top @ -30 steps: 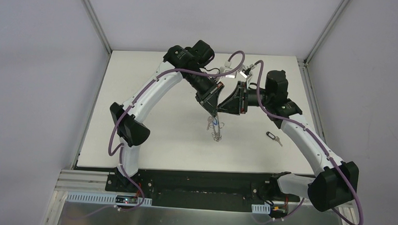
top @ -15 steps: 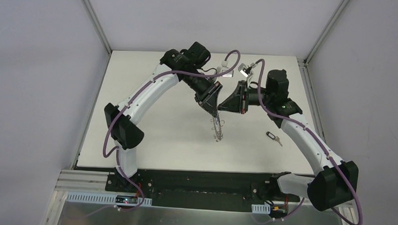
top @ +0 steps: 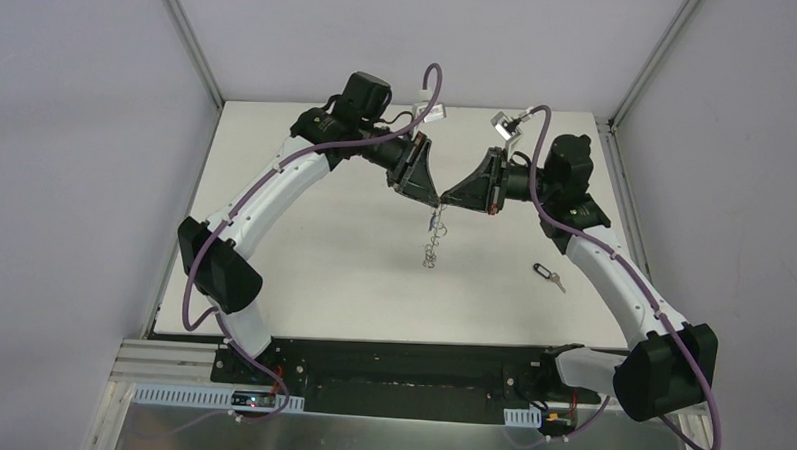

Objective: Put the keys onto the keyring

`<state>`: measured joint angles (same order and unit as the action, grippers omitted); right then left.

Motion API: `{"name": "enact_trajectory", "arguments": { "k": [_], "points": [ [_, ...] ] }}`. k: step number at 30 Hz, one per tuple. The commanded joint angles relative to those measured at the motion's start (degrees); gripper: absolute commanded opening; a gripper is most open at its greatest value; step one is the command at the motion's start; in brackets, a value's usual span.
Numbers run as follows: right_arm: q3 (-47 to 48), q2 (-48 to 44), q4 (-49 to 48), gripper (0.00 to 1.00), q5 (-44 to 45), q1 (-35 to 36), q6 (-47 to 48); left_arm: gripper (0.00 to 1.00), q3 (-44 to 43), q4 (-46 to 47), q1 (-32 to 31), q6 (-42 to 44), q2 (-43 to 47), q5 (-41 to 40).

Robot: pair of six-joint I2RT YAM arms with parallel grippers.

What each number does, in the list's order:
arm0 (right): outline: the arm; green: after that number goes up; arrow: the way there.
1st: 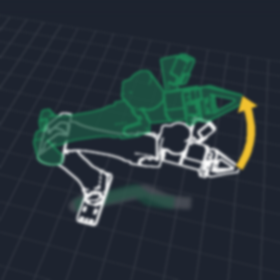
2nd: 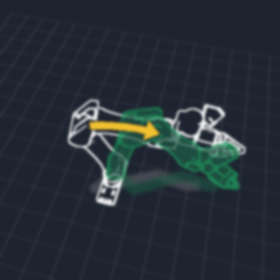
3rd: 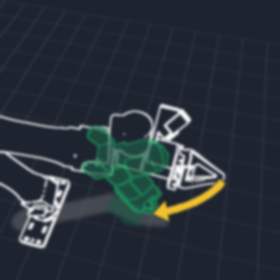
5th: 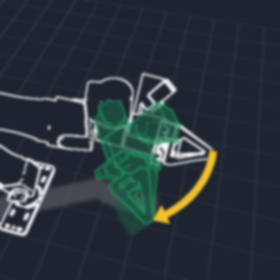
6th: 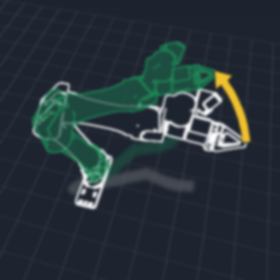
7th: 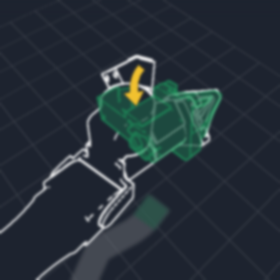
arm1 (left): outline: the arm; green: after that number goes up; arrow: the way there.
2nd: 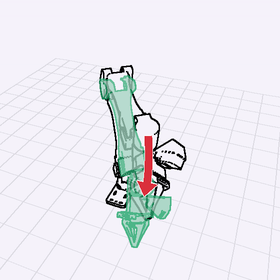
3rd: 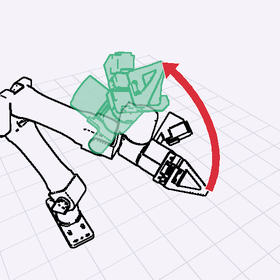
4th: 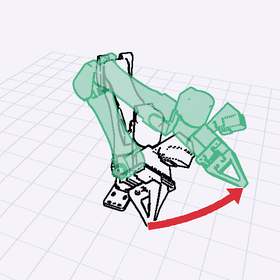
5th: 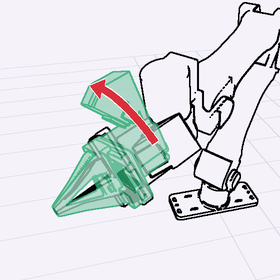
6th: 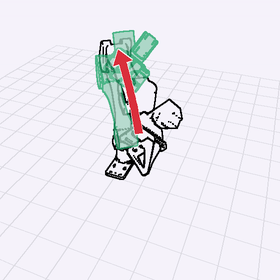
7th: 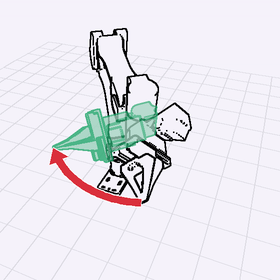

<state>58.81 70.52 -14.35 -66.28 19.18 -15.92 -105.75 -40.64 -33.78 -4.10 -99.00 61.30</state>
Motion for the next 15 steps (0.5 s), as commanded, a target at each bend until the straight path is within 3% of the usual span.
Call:
{"name": "enact_trajectory", "arguments": {
  "k": [1,11,15],
  "points": [
    [0.1,-0.8,-5.6,0.00,-0.9,-0.6,-2.9,0.28,1.1,5.0,-0.4,-3.7,1.4,3.6],
    [-0.7,-0.9,-6.0,0.00,0.0,-1.3,-3.1,0.22,5.4,8.8,-0.5,-5.9,2.8,5.1],
    [-1.4,-1.1,-6.1,0.00,0.1,-1.4,-2.6,0.00,4.9,9.0,-0.5,-6.8,2.4,5.7]
  ]
}}
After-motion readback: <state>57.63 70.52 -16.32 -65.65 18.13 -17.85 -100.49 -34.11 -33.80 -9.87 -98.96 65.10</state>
